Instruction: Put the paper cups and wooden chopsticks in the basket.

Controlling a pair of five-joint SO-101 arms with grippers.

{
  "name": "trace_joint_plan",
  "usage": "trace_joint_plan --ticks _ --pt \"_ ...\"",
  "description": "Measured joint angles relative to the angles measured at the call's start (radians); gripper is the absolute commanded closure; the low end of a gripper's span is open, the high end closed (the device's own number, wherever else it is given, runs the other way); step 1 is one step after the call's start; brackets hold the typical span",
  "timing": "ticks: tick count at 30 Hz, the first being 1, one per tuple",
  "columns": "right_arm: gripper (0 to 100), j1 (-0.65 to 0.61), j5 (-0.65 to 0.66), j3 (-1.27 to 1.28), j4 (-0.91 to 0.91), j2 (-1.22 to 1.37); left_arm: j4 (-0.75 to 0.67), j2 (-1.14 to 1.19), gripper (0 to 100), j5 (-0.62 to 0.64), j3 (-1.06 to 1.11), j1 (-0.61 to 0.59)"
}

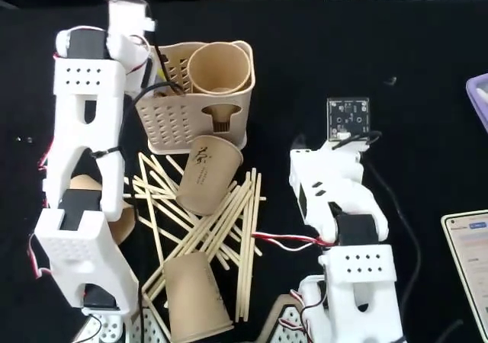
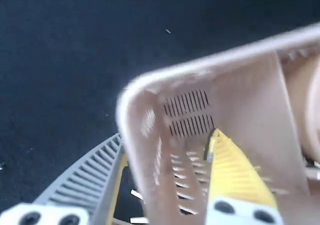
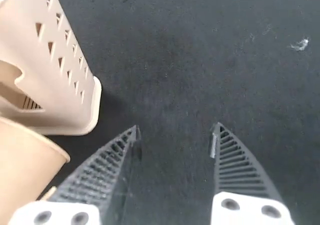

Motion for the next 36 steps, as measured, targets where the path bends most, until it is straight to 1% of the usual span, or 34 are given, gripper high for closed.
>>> trace_joint_plan --ticks 6,11,13,19,23,27,32,34,36 --pt "76.9 0.0 0.0 0.0 0.0 0.0 -0.023 0.0 73 0.055 -0.005 -0.017" --pt "76.9 0.0 0.0 0.005 0.0 0.0 -0.018 0.0 73 0.121 -0.121 -0.017" --pt "76.9 0.0 0.0 0.005 0.0 0.0 0.015 0.0 73 0.127 -0.187 -0.017" --pt "76.9 0.0 0.0 0.021 0.0 -0.002 0.181 0.0 74 0.138 -0.402 -0.018" --pt "76.8 0.0 0.017 0.021 0.031 -0.002 0.212 -0.002 74 0.138 -0.437 -0.048" --pt "76.8 -0.017 0.06 0.021 0.098 -0.002 0.213 -0.043 74 0.143 -0.377 -0.107" --pt "76.8 -0.193 0.104 0.021 0.103 -0.002 0.213 -0.25 74 0.143 -0.172 -0.16" --pt "77.0 -0.265 0.106 0.028 0.077 -0.002 0.213 -0.351 74 0.143 -0.078 -0.184" --pt "77.0 -0.302 0.106 0.049 0.029 -0.002 0.213 -0.45 74 0.143 0.025 -0.209"
